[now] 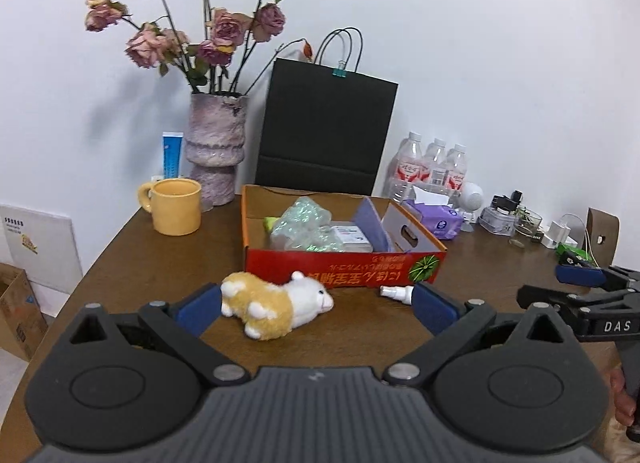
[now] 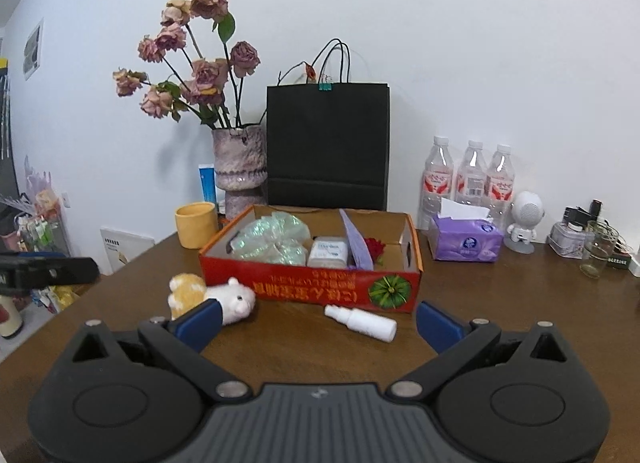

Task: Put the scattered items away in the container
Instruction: 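Lift both open tools out of the box toward the sheep toy and spray bottle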

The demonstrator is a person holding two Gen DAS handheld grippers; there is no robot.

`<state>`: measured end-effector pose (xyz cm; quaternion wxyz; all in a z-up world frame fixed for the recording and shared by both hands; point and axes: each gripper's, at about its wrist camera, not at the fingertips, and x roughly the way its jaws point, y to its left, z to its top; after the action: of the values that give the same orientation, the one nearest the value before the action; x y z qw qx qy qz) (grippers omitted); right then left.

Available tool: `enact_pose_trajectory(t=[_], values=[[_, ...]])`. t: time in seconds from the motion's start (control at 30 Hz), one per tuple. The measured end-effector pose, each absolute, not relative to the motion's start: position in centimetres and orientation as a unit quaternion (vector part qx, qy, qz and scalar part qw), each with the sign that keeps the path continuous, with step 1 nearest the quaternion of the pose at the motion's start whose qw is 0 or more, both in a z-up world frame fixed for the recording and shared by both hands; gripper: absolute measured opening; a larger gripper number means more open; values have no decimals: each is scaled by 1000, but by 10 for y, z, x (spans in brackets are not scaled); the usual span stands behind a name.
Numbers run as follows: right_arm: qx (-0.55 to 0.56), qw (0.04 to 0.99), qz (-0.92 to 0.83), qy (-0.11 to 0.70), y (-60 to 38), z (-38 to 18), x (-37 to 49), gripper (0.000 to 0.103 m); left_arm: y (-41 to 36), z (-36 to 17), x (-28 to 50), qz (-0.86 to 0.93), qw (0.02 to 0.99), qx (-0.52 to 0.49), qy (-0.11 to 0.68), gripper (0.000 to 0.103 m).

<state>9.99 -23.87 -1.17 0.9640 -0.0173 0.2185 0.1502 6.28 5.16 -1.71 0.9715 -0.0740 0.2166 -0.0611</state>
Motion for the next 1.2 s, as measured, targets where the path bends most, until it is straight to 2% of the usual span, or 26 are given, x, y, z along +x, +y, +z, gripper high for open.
enact_pose_trajectory(t=[0.6,1.2], values=[[15,973,104,206,-268,-67,68,103,75,-72,16,-22,970,-115,215,103],[18,965,108,239,-253,-92,82,103,72,-101,29,-22,961,-123,247,103]])
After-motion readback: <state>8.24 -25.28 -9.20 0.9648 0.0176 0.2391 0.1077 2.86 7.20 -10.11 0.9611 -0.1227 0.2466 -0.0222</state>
